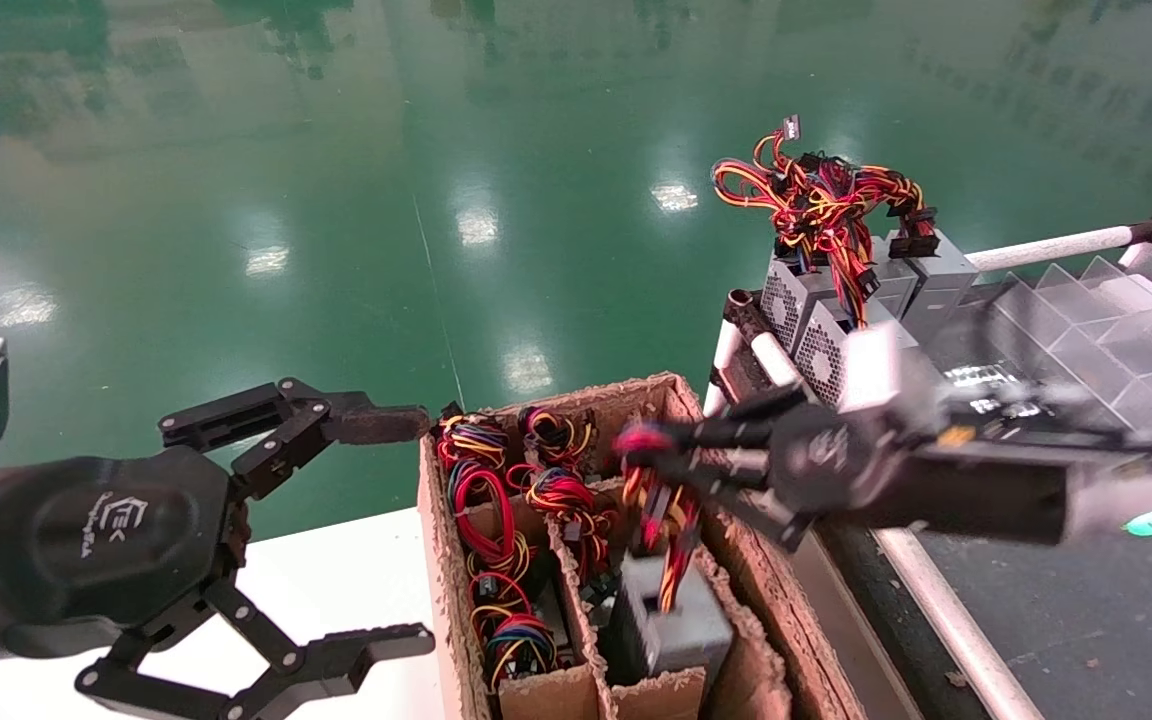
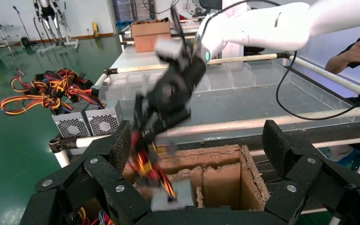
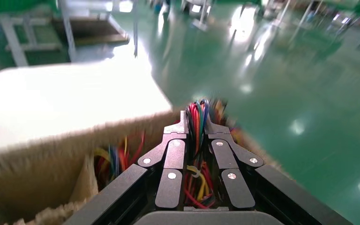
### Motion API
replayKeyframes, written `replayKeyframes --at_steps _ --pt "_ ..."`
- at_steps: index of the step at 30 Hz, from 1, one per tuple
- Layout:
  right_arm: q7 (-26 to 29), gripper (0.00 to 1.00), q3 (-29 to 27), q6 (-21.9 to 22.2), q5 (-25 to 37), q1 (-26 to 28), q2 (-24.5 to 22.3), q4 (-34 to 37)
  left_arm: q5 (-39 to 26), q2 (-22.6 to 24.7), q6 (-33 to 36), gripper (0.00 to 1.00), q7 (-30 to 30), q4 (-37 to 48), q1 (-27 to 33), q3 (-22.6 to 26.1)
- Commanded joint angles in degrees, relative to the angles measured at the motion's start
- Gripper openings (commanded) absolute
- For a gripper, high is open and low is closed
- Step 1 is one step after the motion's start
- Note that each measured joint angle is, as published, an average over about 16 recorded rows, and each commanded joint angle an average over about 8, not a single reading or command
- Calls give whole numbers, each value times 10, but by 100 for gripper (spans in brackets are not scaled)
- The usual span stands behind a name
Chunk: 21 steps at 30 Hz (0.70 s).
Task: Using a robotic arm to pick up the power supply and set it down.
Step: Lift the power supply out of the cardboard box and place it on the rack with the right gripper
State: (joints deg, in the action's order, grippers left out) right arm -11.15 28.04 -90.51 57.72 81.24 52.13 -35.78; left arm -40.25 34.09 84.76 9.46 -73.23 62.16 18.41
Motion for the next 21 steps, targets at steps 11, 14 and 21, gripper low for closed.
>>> replayKeyframes --at_steps 11,14,21 --pt "80 0 -17 -5 -146 31 -95 -50 0 0 0 100 0 0 0 0" --pt "89 0 -17 -5 -173 44 -113 -37 0 0 0 100 0 0 0 0" --pt "69 0 -10 -3 -197 73 -147 16 0 0 0 100 0 0 0 0"
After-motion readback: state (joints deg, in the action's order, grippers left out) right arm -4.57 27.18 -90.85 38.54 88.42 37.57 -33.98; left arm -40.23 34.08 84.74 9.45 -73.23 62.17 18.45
